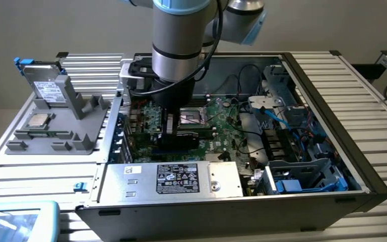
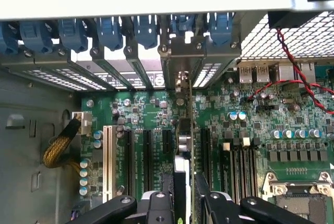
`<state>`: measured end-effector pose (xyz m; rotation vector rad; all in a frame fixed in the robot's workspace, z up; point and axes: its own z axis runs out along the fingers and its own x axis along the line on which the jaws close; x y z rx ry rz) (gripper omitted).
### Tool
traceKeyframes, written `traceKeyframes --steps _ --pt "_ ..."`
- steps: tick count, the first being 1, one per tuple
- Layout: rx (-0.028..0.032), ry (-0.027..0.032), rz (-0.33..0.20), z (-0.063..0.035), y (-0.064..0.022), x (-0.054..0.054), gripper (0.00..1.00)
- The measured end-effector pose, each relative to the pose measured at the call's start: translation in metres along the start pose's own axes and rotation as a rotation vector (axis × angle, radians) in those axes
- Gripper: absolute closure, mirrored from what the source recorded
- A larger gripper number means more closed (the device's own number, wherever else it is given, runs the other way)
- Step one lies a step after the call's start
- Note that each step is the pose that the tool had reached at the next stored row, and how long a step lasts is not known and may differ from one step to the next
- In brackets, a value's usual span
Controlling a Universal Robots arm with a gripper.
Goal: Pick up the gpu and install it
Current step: 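Insert the gpu into the slot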
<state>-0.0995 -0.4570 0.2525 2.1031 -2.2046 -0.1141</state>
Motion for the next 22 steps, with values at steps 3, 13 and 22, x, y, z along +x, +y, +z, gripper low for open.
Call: traceKeyframes --steps 3,13,22 --pt "0.0 0.0001 0.0 0.0 0.0 0.0 0.73" --pt "0.0002 -0.0002 0.0 0.0002 -0.0001 0.0 0.73" --pt "0.0002 -0.0002 0.0 0.0002 -0.0001 0.0 0.73"
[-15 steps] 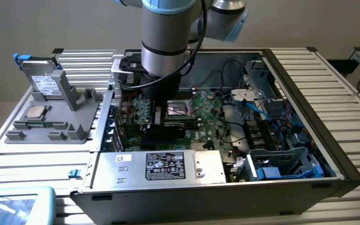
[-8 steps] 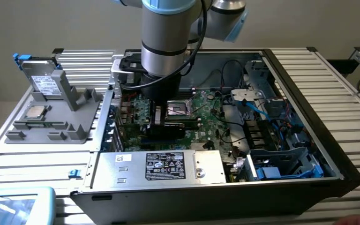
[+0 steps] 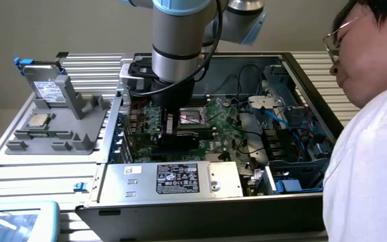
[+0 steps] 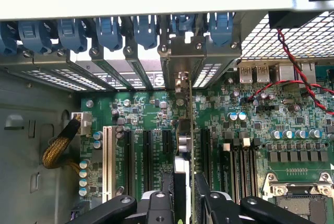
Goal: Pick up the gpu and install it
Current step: 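Insert the gpu into the slot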
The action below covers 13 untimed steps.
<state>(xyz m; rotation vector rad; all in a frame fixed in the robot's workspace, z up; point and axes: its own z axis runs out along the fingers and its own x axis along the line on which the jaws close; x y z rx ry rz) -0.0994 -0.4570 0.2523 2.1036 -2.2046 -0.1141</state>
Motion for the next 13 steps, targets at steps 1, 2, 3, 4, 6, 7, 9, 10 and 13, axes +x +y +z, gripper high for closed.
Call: traceKeyframes --steps 1,2,3,4,6,7,9,10,13 --pt "0.0 0.0 0.0 0.0 0.0 0.0 0.73" --pt "0.0 0.0 0.0 0.0 0.0 0.0 0.73" --pt "0.0 0.0 0.0 0.0 0.0 0.0 0.73" --pt "0.0 0.0 0.0 0.0 0.0 0.0 0.73" --pt "0.0 0.0 0.0 0.0 0.0 0.0 0.73" --pt "0.0 0.0 0.0 0.0 0.0 0.0 0.73" --pt "0.0 0.0 0.0 0.0 0.0 0.0 0.73" --pt "0.0 0.0 0.0 0.0 0.0 0.0 0.73" --pt "0.0 0.0 0.0 0.0 0.0 0.0 0.73"
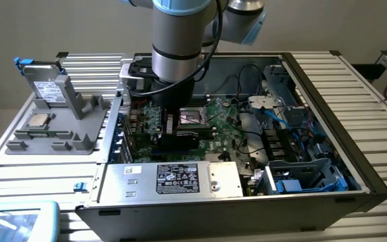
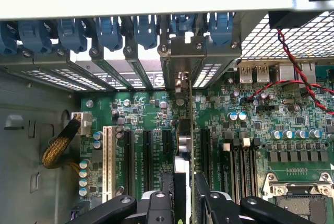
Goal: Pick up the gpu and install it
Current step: 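Insert the gpu into the slot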
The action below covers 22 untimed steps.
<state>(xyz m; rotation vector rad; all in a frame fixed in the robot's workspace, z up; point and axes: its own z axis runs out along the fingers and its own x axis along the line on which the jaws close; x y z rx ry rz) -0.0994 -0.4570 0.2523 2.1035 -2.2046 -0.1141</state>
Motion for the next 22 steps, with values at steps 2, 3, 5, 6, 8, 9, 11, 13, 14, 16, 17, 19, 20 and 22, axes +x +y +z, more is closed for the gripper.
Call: traceKeyframes --steps 2,3,5,6,8,9,11,13,14,16,17,19,20,22 --pt "0.0 0.0 0.0 0.0 0.0 0.0 0.73" --pt "0.0 0.0 0.0 -0.0001 0.0 0.0 0.73" --pt "0.0006 -0.0015 0.0 -0.0015 0.0002 -0.0001 0.73" --pt "0.0008 -0.0019 0.0 -0.0024 0.0002 -0.0001 0.73" --pt "-0.0004 0.0 0.0 -0.0048 0.0004 0.0001 0.73" --pt "-0.0006 -0.0004 0.0 -0.0053 0.0005 0.0001 0.73" --pt "-0.0007 -0.0004 0.0 -0.0056 0.0005 0.0 0.73" --pt "-0.0008 -0.0002 0.0 -0.0058 0.0006 0.0001 0.73" --pt "-0.0008 0.0 0.0 -0.0058 0.0006 0.0001 0.73" --pt "-0.0009 0.0002 -0.003 -0.0058 0.0006 0.0001 0.73" --pt "-0.0008 0.001 -0.01 -0.0059 0.0006 0.0001 0.73" --pt "-0.0005 0.0032 -0.027 -0.0061 0.0004 0.0002 0.73" --pt "-0.0005 0.0034 -0.03 -0.006 0.0004 0.0001 0.73" --pt "-0.0005 0.0035 -0.03 -0.006 0.0004 0.0001 0.73"
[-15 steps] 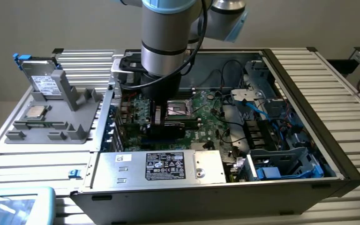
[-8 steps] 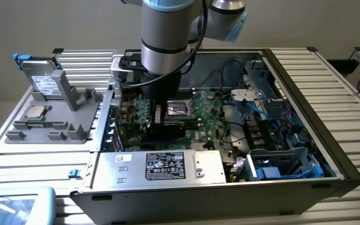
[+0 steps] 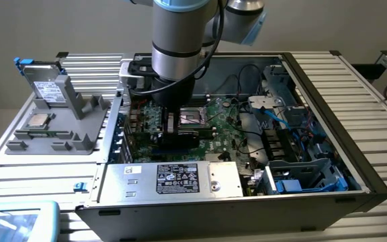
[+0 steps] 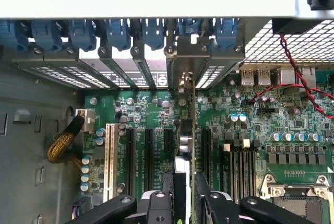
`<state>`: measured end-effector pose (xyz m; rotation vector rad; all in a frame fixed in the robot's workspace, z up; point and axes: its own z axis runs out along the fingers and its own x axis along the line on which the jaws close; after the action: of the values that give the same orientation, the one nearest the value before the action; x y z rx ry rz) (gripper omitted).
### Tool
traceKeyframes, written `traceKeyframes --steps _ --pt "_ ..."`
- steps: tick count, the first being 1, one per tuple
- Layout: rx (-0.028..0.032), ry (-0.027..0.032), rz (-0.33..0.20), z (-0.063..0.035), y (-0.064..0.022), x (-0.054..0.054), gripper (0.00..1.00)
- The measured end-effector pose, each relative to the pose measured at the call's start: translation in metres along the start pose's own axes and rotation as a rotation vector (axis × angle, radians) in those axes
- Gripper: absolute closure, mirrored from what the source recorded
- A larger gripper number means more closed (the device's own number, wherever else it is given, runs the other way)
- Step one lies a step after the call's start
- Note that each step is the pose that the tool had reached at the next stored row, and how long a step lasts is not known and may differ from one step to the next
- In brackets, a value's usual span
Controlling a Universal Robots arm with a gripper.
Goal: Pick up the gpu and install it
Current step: 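Insert the gpu into the slot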
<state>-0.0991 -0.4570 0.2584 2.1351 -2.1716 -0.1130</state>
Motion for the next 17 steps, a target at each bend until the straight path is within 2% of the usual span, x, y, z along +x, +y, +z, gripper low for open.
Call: traceKeyframes --steps 6,17 --pt "-0.0005 0.0005 -0.003 -0.0034 0.0003 0.0 0.73" --pt "0.0 -0.0007 -0.003 -0.0015 -0.0001 0.0017 0.73"
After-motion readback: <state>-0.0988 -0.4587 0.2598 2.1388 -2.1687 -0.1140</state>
